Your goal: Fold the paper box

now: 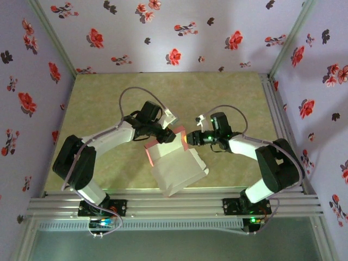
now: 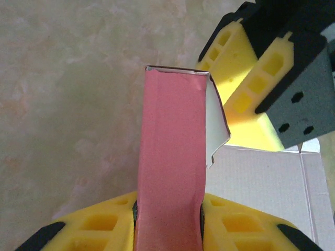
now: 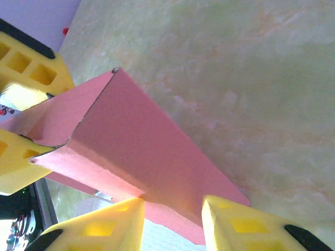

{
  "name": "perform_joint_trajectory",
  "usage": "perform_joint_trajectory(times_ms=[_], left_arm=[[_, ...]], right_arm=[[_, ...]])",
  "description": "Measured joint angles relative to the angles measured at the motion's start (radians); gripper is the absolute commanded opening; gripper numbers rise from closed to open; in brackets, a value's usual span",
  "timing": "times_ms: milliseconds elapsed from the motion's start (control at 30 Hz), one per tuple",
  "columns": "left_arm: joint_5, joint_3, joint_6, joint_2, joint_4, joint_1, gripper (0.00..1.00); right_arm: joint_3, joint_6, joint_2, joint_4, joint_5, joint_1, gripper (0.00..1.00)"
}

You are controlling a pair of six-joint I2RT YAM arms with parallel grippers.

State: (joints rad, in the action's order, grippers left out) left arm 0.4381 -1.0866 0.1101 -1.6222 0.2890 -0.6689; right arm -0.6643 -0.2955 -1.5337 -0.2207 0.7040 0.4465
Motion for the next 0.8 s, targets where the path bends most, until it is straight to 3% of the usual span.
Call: perform_joint_trajectory(times_ms=[233, 433, 800], left_arm=[[0.004, -0.007, 0.002, -0.008, 0.005, 0.005, 0.30], [0.012, -0.043, 0.002, -0.035, 0.039, 0.018, 0.30], [0.143, -0.099, 0.002, -0.095, 0.090, 0.077, 0.31]], right_arm=[[-0.025, 0.036, -0.021, 0.018, -0.021, 0.022, 0.36], [-0.052, 0.079, -0.021, 0.052, -0.116, 0.058, 0.36], [-0.068, 0.117, -0.021, 0.055, -0.227, 0.095, 0.38]])
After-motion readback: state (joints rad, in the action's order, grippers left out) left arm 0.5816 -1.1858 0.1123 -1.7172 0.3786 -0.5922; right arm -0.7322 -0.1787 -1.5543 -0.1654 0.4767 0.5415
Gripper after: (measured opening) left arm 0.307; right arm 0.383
